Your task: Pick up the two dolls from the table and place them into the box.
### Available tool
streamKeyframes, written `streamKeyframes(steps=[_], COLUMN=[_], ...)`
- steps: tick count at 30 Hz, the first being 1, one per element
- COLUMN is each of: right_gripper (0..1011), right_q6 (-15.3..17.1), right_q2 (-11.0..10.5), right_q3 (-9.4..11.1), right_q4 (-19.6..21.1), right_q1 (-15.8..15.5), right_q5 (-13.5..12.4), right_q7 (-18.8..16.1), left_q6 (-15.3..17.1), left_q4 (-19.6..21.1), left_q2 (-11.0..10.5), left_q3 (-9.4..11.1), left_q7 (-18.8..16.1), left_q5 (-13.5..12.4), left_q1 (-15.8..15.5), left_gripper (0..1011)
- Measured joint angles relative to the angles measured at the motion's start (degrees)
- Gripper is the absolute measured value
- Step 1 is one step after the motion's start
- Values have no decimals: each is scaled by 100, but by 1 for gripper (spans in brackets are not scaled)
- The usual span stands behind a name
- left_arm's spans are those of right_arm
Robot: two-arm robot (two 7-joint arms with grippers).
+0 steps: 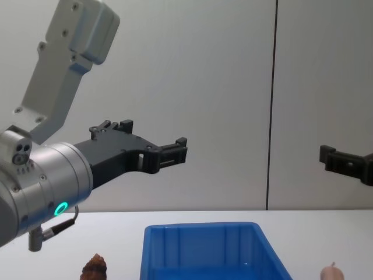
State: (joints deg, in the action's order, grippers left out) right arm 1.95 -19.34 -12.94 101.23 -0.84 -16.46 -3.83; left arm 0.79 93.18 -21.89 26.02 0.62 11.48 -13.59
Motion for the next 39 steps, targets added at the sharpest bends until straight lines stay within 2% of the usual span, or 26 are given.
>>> streamKeyframes(steps=[23,33,39], right_gripper=[1001,1001,1001], right_q6=[16,288,651], right_q2=[-38,-285,-432], right_q3=[18,153,255], right_q4=[35,363,594], right_q1=[-57,-506,-861], right_q5=[-1,-137,-267], right_q7=[27,475,900], left_q6=[0,0,0], left_q4=[0,0,0], left_q2=[0,0,0], left_q3=[0,0,0], left_q7=[0,0,0], left_q5=[0,0,0], left_q1=[0,0,0], left_gripper=[1006,1005,1006])
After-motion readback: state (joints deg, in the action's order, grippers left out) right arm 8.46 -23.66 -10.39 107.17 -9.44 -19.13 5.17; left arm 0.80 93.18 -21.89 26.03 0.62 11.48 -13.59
